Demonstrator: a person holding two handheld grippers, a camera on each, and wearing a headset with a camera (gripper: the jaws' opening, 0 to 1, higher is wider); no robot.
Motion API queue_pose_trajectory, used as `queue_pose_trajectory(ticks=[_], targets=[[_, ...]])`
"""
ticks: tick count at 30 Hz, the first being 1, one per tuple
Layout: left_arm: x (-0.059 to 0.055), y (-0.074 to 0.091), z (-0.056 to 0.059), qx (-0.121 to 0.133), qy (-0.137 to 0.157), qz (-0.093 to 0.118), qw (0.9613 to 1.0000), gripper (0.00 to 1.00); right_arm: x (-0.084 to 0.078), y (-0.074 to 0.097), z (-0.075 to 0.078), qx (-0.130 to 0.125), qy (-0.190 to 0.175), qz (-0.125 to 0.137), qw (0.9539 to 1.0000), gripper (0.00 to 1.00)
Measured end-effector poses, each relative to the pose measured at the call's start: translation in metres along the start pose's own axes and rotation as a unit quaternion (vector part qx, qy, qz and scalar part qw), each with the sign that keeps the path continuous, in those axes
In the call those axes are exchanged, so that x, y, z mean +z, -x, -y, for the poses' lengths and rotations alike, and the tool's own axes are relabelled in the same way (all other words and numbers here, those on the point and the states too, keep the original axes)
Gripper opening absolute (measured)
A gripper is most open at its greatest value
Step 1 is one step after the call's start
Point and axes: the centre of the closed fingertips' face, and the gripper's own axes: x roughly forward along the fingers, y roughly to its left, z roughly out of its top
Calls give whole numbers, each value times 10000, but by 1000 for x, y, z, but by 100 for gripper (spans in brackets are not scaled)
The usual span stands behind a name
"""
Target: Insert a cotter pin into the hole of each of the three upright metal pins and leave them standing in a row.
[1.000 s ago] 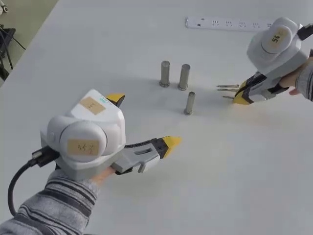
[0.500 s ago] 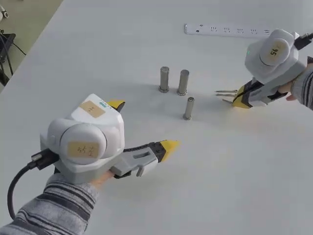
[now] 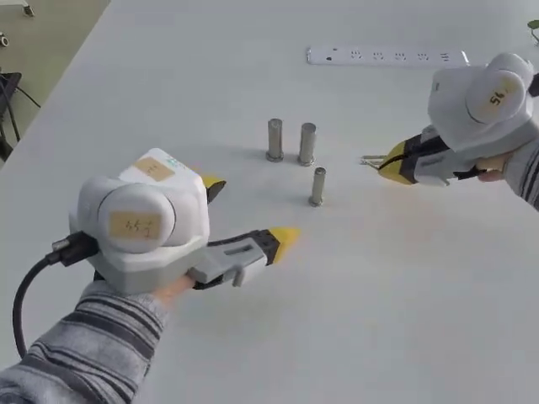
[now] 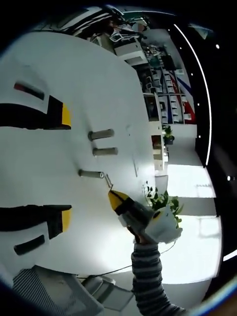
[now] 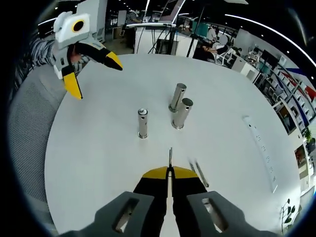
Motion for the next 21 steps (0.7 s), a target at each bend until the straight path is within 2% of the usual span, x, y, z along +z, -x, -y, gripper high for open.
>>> queue_pose_trajectory(ticks=[4, 7, 10, 12, 13, 16, 17, 19, 20, 21], targets=[[3, -1, 6, -92, -28, -26, 10000, 53, 19, 8, -13, -16, 289, 246, 9993, 0], [5, -3, 11, -155, -9, -49, 9999, 52, 28, 12, -22, 27, 532, 280, 9982, 0], [7, -6, 15, -234, 35, -42, 9997, 48, 40, 16, -31, 54, 706, 436, 9965, 0], [12, -7, 19, -340, 231, 37, 9991, 44, 46, 18, -38, 90, 843, 473, 9953, 0], [17, -8, 23, -413, 399, 147, 9982, 42, 49, 18, -40, 78, 997, 493, 9938, 0], [24, -8, 27, -544, 600, 238, 9964, 35, 55, 19, -50, 119, 1282, 535, 9902, 0], [25, -8, 29, -584, 629, 236, 9960, 33, 57, 20, -53, 123, 1330, 556, 9895, 0], [26, -9, 32, -655, 712, 231, 9950, 29, 63, 20, -58, 88, 1628, 648, 9845, 0], [27, -9, 34, -710, 739, 234, 9945, 27, 64, 21, -60, 39, 1793, 614, 9819, 0], [27, -9, 35, -730, 759, 242, 9941, 26, 65, 21, -62, 32, 1830, 609, 9812, 0]])
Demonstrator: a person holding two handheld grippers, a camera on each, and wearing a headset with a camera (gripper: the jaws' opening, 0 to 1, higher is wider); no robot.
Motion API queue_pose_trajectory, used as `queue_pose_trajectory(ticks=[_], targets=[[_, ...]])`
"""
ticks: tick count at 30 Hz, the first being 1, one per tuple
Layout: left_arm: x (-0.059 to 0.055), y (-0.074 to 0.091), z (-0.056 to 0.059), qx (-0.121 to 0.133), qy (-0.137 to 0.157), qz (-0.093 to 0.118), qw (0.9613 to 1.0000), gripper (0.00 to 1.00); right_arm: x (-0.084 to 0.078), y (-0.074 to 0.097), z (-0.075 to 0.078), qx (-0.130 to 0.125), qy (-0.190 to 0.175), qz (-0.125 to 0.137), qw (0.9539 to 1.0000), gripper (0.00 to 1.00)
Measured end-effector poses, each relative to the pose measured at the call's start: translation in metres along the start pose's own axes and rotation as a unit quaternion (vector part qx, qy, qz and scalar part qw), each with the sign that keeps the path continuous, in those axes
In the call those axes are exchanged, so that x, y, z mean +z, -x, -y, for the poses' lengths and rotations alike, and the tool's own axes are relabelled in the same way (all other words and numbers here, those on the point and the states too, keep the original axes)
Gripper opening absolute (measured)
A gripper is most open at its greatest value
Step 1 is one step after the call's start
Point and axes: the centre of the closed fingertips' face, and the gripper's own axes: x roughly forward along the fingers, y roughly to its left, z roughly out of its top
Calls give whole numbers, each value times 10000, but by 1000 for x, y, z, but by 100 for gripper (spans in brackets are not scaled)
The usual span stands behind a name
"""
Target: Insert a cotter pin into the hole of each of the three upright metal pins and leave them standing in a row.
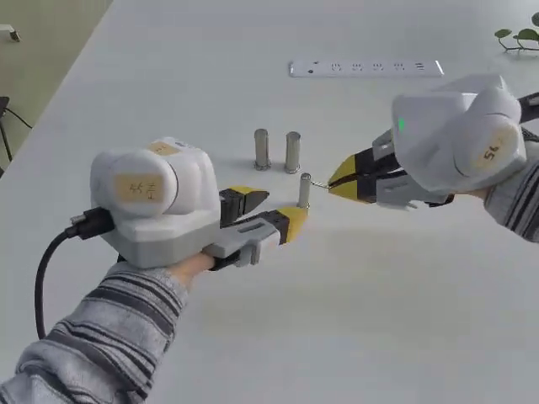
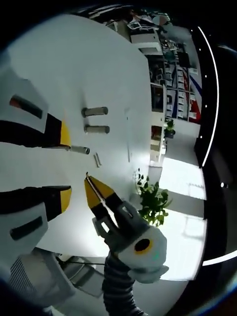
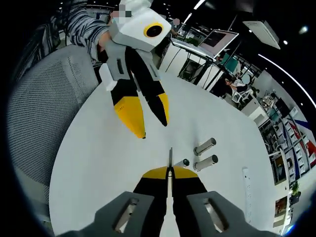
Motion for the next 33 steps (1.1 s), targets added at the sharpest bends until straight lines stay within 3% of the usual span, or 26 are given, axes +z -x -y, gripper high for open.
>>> queue_pose_trajectory(ticks=[15, 21, 27, 33], targets=[[10, 1, 15, -403, 726, 305, 9961, 7, 20, 2, -11, 18, 159, 330, 9993, 0], [10, 0, 18, -466, 813, 302, 9951, 0, 24, 3, -13, -5, 76, 405, 9992, 0], [11, -1, 20, -508, 910, 322, 9940, 0, 26, 4, -13, -18, 69, 416, 9991, 0], [8, -1, 22, -570, 744, 250, 9953, 0, 25, 4, -17, 25, 65, 376, 9993, 0]])
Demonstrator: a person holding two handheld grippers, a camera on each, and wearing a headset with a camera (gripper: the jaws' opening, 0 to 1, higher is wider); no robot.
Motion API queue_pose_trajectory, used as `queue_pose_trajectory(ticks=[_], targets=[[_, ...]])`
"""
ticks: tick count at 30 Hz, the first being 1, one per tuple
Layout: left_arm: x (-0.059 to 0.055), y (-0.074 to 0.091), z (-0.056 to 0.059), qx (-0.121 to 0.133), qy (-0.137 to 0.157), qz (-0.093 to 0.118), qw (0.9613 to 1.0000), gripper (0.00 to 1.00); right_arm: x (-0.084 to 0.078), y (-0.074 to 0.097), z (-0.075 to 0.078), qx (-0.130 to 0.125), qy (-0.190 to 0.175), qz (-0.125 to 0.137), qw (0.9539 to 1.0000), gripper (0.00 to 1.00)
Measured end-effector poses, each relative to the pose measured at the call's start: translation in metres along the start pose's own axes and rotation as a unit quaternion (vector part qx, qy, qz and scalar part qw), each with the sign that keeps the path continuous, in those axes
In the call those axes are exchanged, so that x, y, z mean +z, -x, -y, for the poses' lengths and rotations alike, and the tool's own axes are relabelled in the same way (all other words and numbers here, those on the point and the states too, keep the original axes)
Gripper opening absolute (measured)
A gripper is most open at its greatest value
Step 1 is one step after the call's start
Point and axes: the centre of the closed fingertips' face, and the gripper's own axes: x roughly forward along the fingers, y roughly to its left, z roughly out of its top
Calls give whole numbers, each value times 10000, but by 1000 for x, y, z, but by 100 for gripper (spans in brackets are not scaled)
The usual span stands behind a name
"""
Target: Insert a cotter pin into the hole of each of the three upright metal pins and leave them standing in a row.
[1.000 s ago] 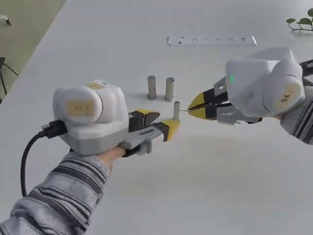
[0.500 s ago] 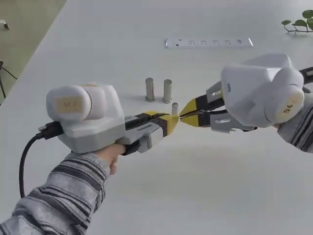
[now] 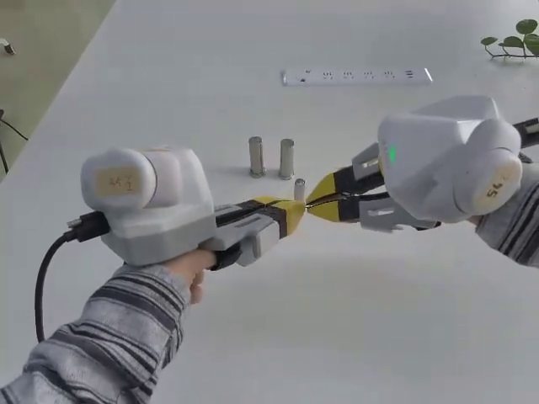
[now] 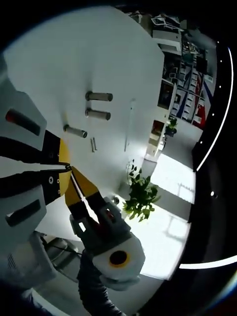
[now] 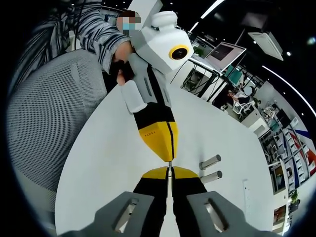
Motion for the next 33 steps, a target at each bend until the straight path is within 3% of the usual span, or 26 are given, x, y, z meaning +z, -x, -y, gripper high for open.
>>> queue_pose_trajectory(ticks=[2, 4, 7, 8, 10, 13, 17, 19, 21, 23, 24, 26, 27, 30, 33], targets=[[-1, 0, 1, -21, -71, -14, 10000, 0, 0, 0, -1, 19, -42, 7, 10000, 0], [-2, 0, 2, -67, -204, -45, 9998, 0, 0, 0, -6, 150, -341, 61, 9993, 0], [-8, 0, 1, -113, -640, -216, 9977, 0, -5, -2, -6, 228, -667, 128, 9974, 0], [-9, 0, 1, -148, -690, -247, 9972, 0, -6, -2, -8, 256, -970, 173, 9948, 0], [-10, 0, 0, -177, -870, -270, 9957, 0, -5, -1, -10, 313, -1219, 293, 9916, 4], [-14, 1, 0, -242, -1264, -380, 9910, 0, -5, 0, -16, 502, -1835, 419, 9808, 7], [-20, 5, 1, -402, -1842, -501, 9808, 0, -11, 2, -14, 613, -2448, 631, 9656, 9], [-21, 6, 3, -477, -1867, -506, 9799, 0, -9, 3, -18, 735, -2657, 712, 9586, 10], [-24, 8, 5, -570, -2113, -567, 9741, 0, -7, 4, -23, 878, -2847, 801, 9512, 10], [-24, 10, 11, -753, -2168, -523, 9719, 0, -7, 3, -27, 934, -2970, 865, 9463, 11], [-24, 11, 14, -803, -2180, -489, 9714, 0, -6, 3, -30, 992, -3097, 897, 9414, 12], [-26, 13, 17, -902, -2390, -554, 9652, 0, -6, 3, -33, 1041, -3149, 941, 9387, 14], [-28, 13, 18, -932, -2496, -606, 9619, 0, -3, 4, -36, 1136, -3218, 1008, 9345, 14], [-30, 14, 21, -1035, -2430, -604, 9626, 0, -1, 3, -41, 1237, -3320, 1067, 9290, 13], [-32, 15, 23, -1088, -2502, -627, 9600, 0, 0, 1, -48, 1309, -3328, 1047, 9280, 11]])
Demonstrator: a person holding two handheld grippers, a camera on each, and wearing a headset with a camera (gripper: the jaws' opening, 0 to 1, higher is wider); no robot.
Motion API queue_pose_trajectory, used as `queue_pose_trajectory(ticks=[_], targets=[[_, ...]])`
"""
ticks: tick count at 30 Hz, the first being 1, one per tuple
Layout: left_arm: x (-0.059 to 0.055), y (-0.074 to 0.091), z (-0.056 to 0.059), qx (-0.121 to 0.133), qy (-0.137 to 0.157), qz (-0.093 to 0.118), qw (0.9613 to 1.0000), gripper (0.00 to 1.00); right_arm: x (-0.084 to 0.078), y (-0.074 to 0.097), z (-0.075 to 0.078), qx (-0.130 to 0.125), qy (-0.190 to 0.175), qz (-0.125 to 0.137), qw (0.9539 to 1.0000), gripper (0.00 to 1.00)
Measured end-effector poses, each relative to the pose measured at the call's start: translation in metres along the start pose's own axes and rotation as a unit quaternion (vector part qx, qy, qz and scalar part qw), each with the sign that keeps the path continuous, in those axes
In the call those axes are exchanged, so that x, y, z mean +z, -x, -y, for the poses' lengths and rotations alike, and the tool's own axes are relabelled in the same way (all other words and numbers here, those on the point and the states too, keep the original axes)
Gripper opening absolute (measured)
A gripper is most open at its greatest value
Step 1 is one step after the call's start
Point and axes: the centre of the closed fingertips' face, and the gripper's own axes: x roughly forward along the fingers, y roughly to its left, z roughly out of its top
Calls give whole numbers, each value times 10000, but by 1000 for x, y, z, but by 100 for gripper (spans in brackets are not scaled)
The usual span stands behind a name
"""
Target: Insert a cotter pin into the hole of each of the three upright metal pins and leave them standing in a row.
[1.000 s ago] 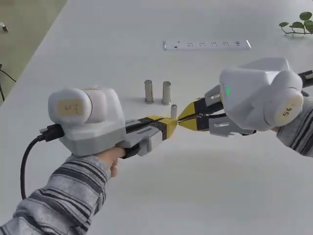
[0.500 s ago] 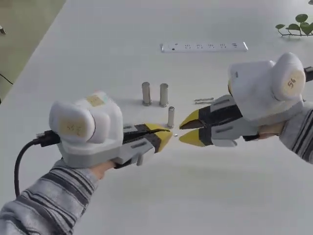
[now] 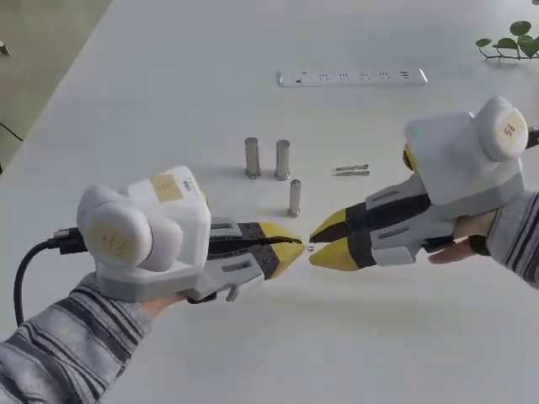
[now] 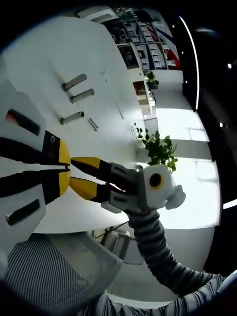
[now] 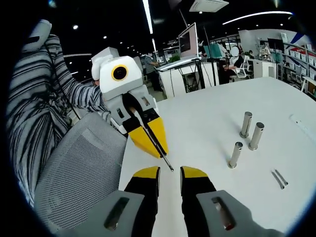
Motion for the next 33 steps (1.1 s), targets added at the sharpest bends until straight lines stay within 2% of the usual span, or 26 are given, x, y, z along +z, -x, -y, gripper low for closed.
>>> queue_pose_trajectory(ticks=[8, 11, 17, 20, 25, 33], targets=[[1, 3, 9, -183, 143, 105, 9997, 0, -3, -5, -10, 127, -43, -7, 9999, 7], [-1, 3, 11, -202, 166, 69, 9996, 0, -2, -5, -14, 203, -32, 25, 9998, 2], [-2, 5, 10, -177, 310, 113, 9993, 0, -1, -3, -13, 166, 91, -19, 9998, 0], [-1, 6, 8, -154, 411, 173, 9989, 0, 2, -1, -12, 149, 205, -37, 9997, 0], [-4, 6, 6, -130, 476, 145, 9987, 0, 3, 2, -10, 113, 430, -128, 9989, 0], [-8, 2, 5, -97, 454, 81, 9989, 0, 0, 3, -11, 97, 978, -421, 9943, 0]])
